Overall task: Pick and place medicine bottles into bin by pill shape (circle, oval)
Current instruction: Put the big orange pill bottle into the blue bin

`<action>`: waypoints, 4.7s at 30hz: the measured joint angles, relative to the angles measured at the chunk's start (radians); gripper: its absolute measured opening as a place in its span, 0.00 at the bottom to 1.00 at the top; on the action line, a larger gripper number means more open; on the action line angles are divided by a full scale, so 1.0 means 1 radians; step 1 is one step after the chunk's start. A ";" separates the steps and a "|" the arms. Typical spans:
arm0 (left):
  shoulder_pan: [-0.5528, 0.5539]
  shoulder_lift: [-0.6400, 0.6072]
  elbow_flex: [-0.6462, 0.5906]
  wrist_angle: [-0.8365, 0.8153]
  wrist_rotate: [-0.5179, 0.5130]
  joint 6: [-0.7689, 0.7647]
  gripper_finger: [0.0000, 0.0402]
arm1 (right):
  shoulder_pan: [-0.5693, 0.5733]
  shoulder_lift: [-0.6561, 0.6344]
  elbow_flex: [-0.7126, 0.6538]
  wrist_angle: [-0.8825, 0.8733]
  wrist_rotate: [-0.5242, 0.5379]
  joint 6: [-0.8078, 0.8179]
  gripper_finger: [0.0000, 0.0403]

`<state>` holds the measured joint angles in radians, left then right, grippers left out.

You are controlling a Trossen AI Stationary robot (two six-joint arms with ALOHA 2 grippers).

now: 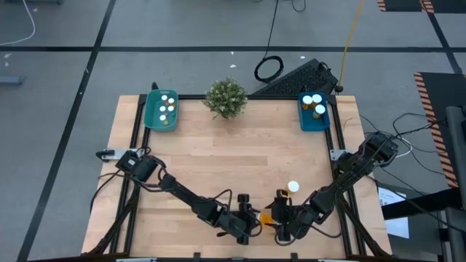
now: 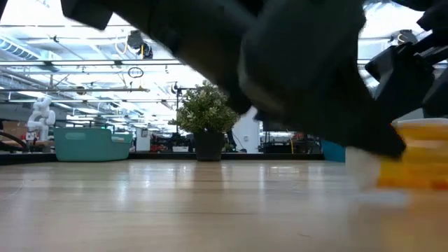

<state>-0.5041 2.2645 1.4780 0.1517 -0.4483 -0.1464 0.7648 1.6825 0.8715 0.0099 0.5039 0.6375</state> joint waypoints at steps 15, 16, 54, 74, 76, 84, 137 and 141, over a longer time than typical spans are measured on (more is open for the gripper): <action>0.000 -0.130 0.000 -0.125 -0.054 0.133 0.52 | -0.064 -0.005 0.001 0.030 -0.033 -0.002 0.70; 0.001 -0.133 0.000 -0.125 -0.055 0.139 0.52 | -0.066 -0.005 0.001 0.032 -0.033 -0.011 0.68; -0.081 -0.392 -0.001 -0.499 -0.478 -0.074 0.91 | -0.101 -0.199 0.001 0.237 -0.002 -0.549 0.44; -0.148 -0.384 -0.304 0.742 -0.330 0.304 0.83 | -0.121 -0.249 0.001 0.655 -0.007 -0.786 0.44; -0.144 -0.384 -0.305 0.771 -0.295 0.323 0.83 | -0.117 -0.242 0.001 0.695 -0.007 -0.782 0.44; -0.092 -0.384 -0.300 0.800 -0.183 0.321 0.83 | -0.123 -0.212 0.001 0.766 0.006 -0.786 0.44; -0.045 -0.388 -0.275 0.790 -0.189 0.368 0.99 | -0.110 -0.216 0.001 0.977 0.016 -0.760 0.44; -0.021 -0.388 -0.273 0.785 -0.122 0.277 0.99 | -0.116 -0.216 0.001 0.969 0.015 -0.705 0.44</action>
<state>-0.5251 1.8763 1.2053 0.9369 -0.5706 0.1302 0.6487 1.4670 0.8721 0.9791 0.5194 -0.0680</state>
